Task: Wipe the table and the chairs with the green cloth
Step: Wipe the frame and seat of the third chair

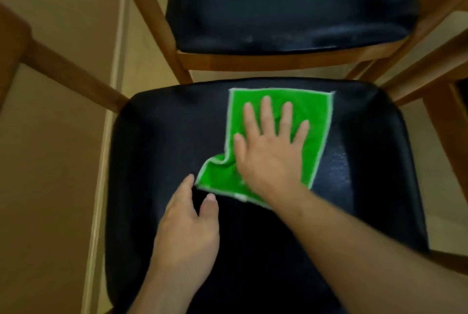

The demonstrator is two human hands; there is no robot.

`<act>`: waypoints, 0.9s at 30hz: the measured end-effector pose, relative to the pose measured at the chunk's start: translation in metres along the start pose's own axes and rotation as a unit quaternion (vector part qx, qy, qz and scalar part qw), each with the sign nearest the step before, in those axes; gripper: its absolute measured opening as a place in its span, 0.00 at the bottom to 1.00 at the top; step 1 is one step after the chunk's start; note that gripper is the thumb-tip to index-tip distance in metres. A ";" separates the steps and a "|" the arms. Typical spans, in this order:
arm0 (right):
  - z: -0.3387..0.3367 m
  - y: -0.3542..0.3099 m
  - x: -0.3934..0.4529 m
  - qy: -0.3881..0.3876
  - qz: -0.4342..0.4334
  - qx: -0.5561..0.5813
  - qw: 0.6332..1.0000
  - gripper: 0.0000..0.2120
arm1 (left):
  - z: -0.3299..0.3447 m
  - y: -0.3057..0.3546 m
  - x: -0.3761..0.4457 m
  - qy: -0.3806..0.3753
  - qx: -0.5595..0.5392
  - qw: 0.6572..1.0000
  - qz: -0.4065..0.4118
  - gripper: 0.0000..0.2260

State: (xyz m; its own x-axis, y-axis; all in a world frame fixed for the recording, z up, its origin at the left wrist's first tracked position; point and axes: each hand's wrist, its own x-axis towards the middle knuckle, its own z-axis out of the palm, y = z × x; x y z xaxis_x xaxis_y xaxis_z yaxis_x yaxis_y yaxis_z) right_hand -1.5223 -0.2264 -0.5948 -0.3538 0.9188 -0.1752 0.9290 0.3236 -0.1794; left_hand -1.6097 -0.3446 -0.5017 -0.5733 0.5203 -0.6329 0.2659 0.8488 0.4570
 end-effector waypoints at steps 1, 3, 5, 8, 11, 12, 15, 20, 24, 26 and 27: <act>0.005 -0.023 -0.012 -0.013 -0.053 0.003 0.999 0.29 | -0.008 -0.001 0.000 0.004 0.008 1.000 -0.006 0.23; 0.015 -0.065 -0.047 -0.071 -0.184 0.005 0.980 0.31 | -0.025 -0.005 0.000 0.014 0.045 0.999 -0.017 0.23; 0.020 -0.094 -0.086 -0.138 -0.311 0.005 0.940 0.35 | -0.045 -0.011 0.001 0.000 0.121 0.992 -0.025 0.22; 0.023 -0.109 -0.126 -0.206 -0.391 0.037 0.896 0.30 | -0.068 -0.025 0.002 -0.022 0.220 0.975 -0.010 0.16; 0.026 -0.095 -0.117 -0.178 -0.408 0.059 0.893 0.26 | -0.076 -0.041 0.001 -0.037 0.275 0.961 0.015 0.13; 0.025 -0.086 -0.106 -0.151 -0.412 0.042 0.897 0.26 | -0.075 -0.045 0.000 -0.043 0.281 0.958 0.026 0.12; 0.017 -0.051 -0.049 -0.065 -0.340 0.000 0.938 0.28 | -0.069 -0.059 -0.002 -0.059 0.318 0.945 0.051 0.14; 0.008 -0.031 0.021 -0.013 -0.102 -0.033 0.994 0.29 | -0.061 -0.056 -0.001 -0.033 0.350 0.932 0.088 0.17; 0.021 -0.092 -0.007 -0.008 -0.066 -0.007 0.998 0.29 | -0.065 -0.053 0.005 0.042 0.306 0.945 0.105 0.12; 0.027 -0.119 -0.039 -0.038 -0.156 -0.021 0.987 0.31 | -0.067 -0.052 0.004 0.063 0.297 0.945 0.118 0.11; 0.028 -0.128 -0.057 -0.066 -0.210 -0.041 0.975 0.33 | -0.065 -0.051 0.005 0.081 0.301 0.941 0.130 0.13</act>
State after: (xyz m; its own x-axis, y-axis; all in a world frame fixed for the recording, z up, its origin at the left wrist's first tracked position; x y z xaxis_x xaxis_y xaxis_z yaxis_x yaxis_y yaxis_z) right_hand -1.6243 -0.3264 -0.5892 -0.7104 0.6662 -0.2269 0.7031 0.6866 -0.1852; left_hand -1.6764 -0.3915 -0.4878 -0.5260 0.7385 -0.4218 0.7765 0.6193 0.1159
